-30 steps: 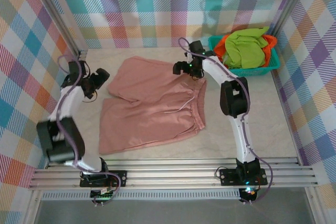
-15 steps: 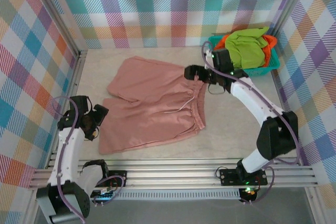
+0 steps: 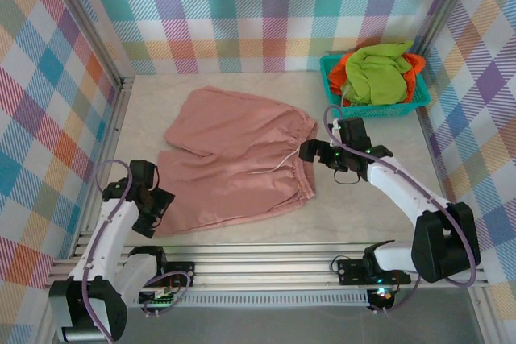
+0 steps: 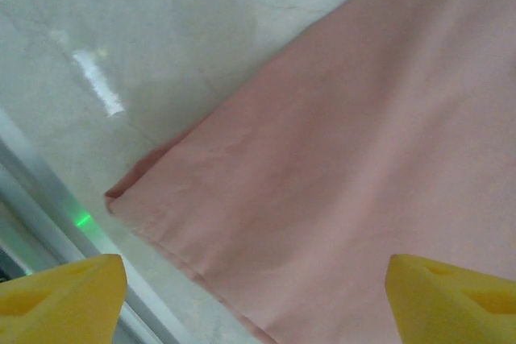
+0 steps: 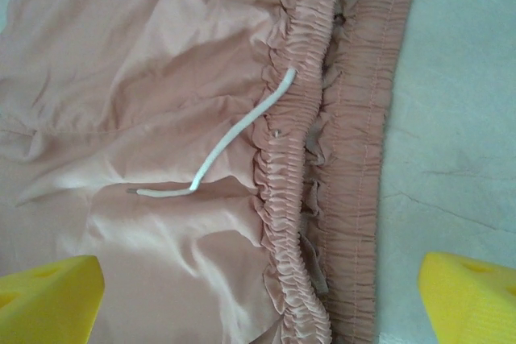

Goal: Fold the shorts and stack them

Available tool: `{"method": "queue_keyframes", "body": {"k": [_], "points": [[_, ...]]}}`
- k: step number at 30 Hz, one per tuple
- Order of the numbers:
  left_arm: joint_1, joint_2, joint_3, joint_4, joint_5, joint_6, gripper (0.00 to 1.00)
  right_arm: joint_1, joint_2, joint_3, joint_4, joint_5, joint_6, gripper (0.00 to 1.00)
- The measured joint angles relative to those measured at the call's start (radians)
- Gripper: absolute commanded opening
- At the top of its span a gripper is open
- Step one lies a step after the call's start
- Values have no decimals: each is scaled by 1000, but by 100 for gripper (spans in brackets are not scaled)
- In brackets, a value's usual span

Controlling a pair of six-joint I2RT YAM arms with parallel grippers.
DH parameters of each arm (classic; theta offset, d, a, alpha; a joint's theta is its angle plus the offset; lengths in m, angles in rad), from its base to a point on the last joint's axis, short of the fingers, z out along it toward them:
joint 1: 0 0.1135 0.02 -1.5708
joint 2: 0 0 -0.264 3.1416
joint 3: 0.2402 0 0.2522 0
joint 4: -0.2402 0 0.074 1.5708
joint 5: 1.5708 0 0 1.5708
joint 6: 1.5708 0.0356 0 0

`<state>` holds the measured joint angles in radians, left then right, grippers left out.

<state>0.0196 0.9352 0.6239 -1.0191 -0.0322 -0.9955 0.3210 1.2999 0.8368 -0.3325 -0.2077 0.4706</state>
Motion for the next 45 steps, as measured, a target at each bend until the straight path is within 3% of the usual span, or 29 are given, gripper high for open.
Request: {"method": "queue_keyframes", "body": {"k": [9,17,22,32,36,45], "points": [[-7,104,-19,-14,-59,-27,78,0,-4,-26,3,-3,13,99],[-13,195,-87,48,-48,-55,66,0,-13,-46,4,-3,13,99],[-16,237,-97,98,-42,-62,52,0,-28,-60,3,-3,17,99],[-23,277,-82,149,-40,-58,12,0,-88,-118,-3,-32,69,99],[-23,266,-82,129,-51,-51,0,0,-133,-171,-8,-58,130,94],[-23,179,-58,136,-52,-25,0,4,-218,-300,-32,-127,321,74]]}}
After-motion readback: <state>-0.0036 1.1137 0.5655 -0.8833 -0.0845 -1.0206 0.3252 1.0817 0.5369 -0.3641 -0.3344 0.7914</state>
